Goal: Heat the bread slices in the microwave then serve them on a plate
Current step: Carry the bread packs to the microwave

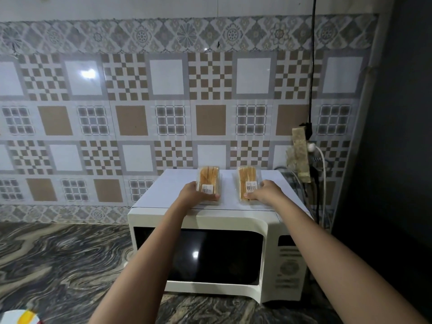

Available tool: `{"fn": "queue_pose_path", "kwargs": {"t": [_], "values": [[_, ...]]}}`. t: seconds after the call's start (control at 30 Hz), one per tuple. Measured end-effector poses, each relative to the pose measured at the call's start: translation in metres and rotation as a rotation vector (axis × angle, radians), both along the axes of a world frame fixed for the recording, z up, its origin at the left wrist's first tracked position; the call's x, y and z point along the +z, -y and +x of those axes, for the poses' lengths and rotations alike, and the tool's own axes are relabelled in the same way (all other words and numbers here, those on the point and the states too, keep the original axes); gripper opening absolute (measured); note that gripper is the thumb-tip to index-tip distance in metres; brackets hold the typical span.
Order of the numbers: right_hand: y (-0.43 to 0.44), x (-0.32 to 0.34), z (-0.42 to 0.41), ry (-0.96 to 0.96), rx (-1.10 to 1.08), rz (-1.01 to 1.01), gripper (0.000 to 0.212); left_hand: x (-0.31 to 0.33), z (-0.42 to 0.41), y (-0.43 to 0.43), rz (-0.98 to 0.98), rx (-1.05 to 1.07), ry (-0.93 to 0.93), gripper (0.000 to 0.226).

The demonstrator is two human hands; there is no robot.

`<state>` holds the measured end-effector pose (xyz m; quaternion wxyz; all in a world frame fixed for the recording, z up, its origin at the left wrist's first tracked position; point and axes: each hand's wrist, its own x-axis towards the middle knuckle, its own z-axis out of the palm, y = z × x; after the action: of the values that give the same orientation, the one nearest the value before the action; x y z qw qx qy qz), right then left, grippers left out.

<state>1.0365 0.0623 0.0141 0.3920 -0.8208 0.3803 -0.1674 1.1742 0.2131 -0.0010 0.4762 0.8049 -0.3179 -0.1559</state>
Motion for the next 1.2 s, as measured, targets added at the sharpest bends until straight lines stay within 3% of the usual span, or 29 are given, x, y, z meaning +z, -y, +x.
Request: {"fn": "queue_pose_path", "kwargs": {"t": [0.3,0.57,0.7,0.77,0.9,1.1,1.2], "values": [[-0.003,-0.003,-0.004,-0.002,0.014,-0.021,0.049,-0.004,0.001,0.002,-0.028,0.087,-0.027,0.057],[-0.006,-0.001,-0.009,0.017,0.027,0.041,0.047,-0.005,-0.010,-0.004,-0.120,0.161,-0.053,0.057],[-0.012,-0.001,-0.023,0.095,0.028,0.093,0.027,-0.004,-0.020,-0.016,-0.108,0.187,-0.090,0.059],[-0.019,-0.001,-0.033,0.113,0.008,0.099,0.010,-0.003,-0.025,-0.025,-0.100,0.186,-0.092,0.045],[-0.040,0.000,-0.058,0.133,-0.042,0.115,0.018,0.004,-0.039,-0.044,-0.073,0.181,-0.093,0.026],[-0.088,-0.005,-0.108,0.174,-0.150,0.130,0.013,0.007,-0.072,-0.085,-0.074,0.129,-0.102,0.051],[-0.124,-0.012,-0.144,0.222,-0.249,0.164,0.035,0.004,-0.095,-0.113,-0.079,0.063,-0.119,0.055]]}}
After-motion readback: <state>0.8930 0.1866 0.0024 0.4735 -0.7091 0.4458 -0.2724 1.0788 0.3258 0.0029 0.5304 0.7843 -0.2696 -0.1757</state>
